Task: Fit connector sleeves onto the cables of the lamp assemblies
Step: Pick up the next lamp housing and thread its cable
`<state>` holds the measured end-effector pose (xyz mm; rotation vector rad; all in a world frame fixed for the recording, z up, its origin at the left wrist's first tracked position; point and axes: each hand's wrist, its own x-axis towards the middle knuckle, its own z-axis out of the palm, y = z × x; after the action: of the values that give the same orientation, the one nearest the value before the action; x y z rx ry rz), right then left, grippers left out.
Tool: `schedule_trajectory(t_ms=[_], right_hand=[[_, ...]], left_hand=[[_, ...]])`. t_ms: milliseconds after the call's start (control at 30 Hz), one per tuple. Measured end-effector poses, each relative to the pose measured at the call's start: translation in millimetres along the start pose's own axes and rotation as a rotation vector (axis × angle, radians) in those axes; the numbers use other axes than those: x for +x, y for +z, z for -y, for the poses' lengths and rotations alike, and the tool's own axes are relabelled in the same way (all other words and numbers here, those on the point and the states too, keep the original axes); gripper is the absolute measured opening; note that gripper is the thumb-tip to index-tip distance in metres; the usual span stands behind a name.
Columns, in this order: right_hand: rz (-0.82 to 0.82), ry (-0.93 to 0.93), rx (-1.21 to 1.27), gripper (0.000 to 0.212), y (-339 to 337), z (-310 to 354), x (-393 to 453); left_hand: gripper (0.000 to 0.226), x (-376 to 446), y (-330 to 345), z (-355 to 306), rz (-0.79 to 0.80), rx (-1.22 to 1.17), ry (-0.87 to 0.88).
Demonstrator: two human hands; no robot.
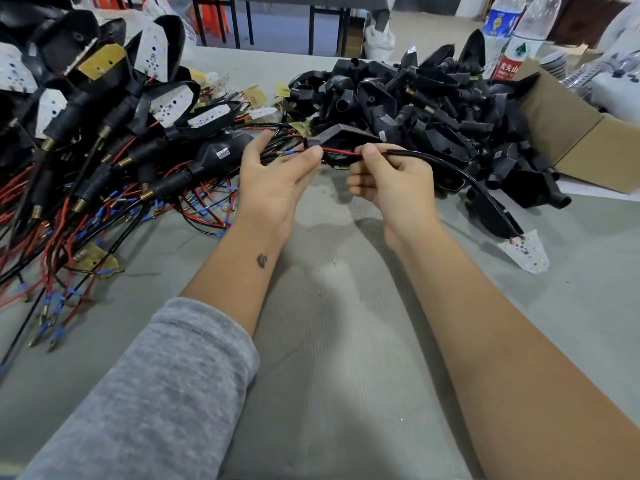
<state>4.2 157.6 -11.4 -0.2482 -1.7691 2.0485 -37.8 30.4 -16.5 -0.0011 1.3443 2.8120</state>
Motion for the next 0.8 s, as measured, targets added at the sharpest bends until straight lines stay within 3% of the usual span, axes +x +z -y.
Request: schedule_trajectory(t_ms=[100, 233, 567, 667, 800], right_hand=[[-0.023, -0.032, -0.078, 0.013, 1, -2, -1], [0.004, -0.041, -0.079, 0.01, 1, -2, 0], [0.102, 0.003, -0.148, 0.008, 4, -6, -1], [0.112, 0.021, -0.15, 0.006, 4, -7, 0], [0.053, 0.113, 0.046, 0.012, 3, -1, 3]], left_hand=[[0.055, 1, 1, -2, -0.027, -0.09, -0.062], [0.007, -1, 1, 0, 0.056, -0.04, -0.125], [0.025, -11, 5, 4, 0.274, 0.253, -0.168], [0.027, -12, 6, 5, 0.238, 0.281, -0.119], [0.03, -8, 4, 2, 0.101, 0.239, -0.074]])
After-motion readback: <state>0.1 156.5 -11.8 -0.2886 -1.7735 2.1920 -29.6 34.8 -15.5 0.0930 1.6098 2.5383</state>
